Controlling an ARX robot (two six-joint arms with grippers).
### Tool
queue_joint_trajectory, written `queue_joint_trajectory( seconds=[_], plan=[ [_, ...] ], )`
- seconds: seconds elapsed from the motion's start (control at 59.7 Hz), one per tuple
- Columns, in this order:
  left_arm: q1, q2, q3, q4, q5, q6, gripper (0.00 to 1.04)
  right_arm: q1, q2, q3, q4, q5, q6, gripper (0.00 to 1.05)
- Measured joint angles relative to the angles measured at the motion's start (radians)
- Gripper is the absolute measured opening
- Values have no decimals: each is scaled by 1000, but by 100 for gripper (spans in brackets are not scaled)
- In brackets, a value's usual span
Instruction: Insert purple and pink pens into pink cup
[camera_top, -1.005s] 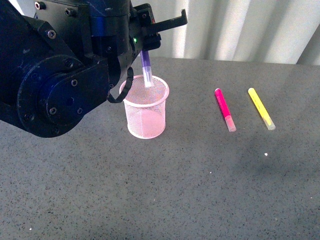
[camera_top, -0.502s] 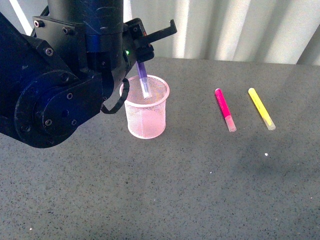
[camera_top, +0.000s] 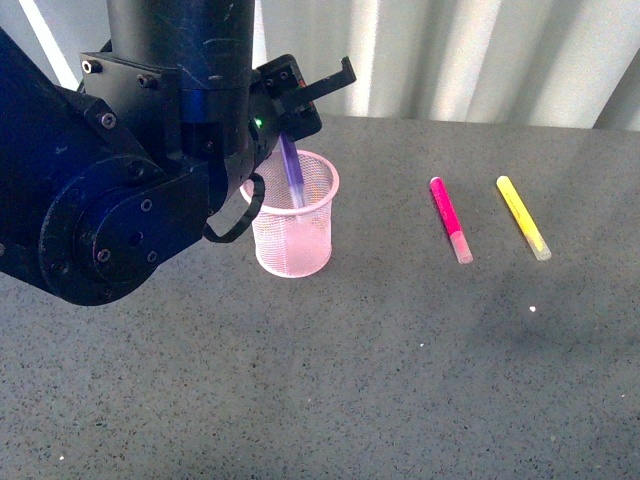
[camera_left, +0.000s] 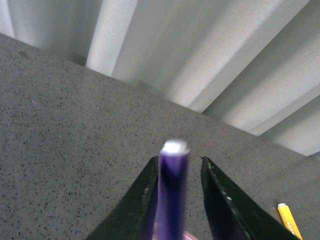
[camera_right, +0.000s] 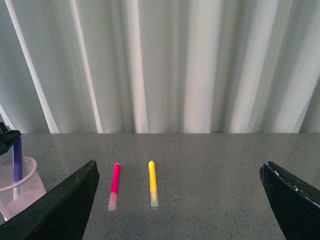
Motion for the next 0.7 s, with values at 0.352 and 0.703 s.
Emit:
queue_joint_trajectory(
  seconds=[0.352,0.703],
  plan=[
    [23,-164,-43,-106,101,51,97,0,0,0,0,0,0,98],
    [39,-514,-156,-595,219,480,98,0,0,0,0,-1,0,98]
  ],
)
